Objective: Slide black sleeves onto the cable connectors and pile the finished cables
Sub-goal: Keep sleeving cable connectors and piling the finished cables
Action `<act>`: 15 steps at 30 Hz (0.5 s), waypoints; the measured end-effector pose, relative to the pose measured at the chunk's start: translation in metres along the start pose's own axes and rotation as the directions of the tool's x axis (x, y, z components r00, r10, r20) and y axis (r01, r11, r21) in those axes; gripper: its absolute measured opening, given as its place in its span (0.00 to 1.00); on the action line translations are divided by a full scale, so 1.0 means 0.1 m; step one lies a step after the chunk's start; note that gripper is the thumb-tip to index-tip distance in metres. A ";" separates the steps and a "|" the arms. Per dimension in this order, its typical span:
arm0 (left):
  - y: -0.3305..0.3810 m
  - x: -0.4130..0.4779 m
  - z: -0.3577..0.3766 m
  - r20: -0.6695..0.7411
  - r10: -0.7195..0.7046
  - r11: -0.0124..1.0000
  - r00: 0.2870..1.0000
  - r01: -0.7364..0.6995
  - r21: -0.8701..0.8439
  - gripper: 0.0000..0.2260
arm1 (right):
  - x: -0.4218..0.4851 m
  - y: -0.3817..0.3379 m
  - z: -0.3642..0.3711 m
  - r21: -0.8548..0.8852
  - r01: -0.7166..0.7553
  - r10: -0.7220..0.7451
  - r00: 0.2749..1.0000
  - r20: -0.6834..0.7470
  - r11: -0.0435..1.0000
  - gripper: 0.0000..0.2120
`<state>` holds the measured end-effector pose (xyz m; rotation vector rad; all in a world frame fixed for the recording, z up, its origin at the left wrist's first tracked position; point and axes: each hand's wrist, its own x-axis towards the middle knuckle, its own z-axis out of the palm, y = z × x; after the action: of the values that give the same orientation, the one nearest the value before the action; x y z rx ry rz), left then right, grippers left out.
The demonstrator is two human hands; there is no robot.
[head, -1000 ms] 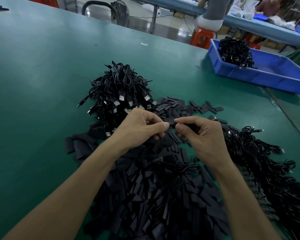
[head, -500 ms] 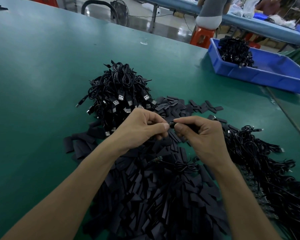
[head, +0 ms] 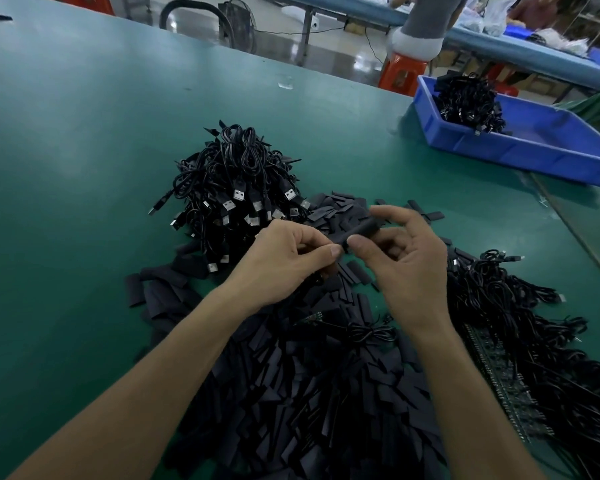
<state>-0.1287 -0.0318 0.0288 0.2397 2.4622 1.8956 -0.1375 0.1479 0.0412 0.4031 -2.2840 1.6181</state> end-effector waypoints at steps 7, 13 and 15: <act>0.00 -0.01 0.10 -0.115 0.042 0.998 0.992 -0.048 -0.052 0.06 | -0.08 -0.03 0.20 0.085 0.015 0.001 0.984 -0.177 0.996 0.18; -0.02 0.00 0.17 -0.139 0.058 0.991 0.989 -0.073 -0.109 0.05 | -0.17 -0.03 0.32 0.204 -0.011 0.046 0.986 -0.163 0.979 0.20; -0.04 0.00 0.18 -0.151 0.061 0.989 0.987 -0.081 -0.125 0.06 | -0.19 -0.03 0.33 0.222 -0.012 0.050 0.985 -0.165 0.975 0.20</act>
<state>-0.1266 -0.0151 0.0205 0.1937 2.4349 2.1686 -0.1219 0.1163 0.0258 0.2695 -2.0041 1.8533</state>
